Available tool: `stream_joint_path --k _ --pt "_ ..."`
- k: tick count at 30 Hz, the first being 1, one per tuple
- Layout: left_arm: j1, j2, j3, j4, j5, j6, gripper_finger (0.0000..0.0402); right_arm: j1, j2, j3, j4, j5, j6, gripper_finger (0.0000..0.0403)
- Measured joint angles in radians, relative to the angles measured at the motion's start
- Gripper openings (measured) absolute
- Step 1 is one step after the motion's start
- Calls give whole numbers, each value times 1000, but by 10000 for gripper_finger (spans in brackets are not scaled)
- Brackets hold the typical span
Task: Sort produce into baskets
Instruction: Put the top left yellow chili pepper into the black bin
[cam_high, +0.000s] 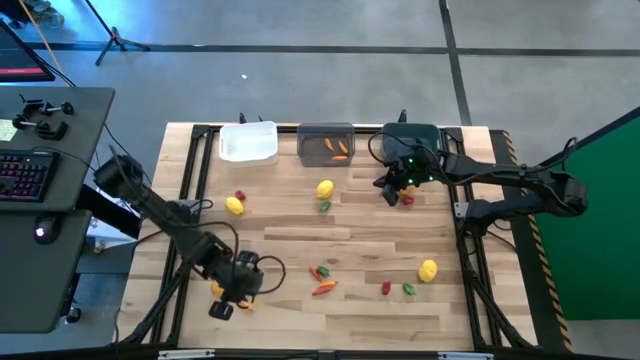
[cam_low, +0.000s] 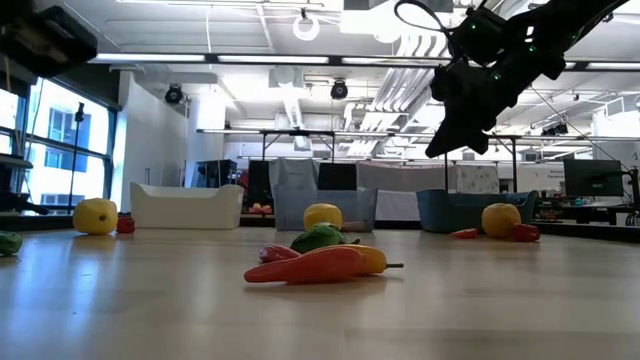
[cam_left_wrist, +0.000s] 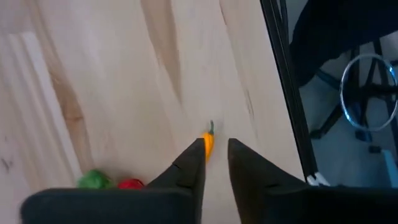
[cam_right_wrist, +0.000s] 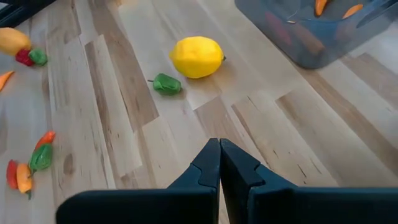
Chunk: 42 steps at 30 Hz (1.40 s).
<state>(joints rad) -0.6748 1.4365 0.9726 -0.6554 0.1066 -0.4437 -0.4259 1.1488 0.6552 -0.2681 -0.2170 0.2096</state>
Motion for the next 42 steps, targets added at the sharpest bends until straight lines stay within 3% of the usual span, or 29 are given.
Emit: stream_joint_path --k 9,25,31,39,42 --pt "-57 116 0 3 -12 102 130 0 0 0 -4 4 36 0" --pt "-70 291 0 85 -25 167 132 0 0 0 -5 8 43 0" --pt "-72 312 0 90 -23 168 106 0 0 0 -5 8 40 0" --pt "-60 311 0 89 -46 164 11 0 0 1 -5 8 33 0" --pt "-40 293 -1 83 -47 133 8 0 0 1 -4 8 32 0"
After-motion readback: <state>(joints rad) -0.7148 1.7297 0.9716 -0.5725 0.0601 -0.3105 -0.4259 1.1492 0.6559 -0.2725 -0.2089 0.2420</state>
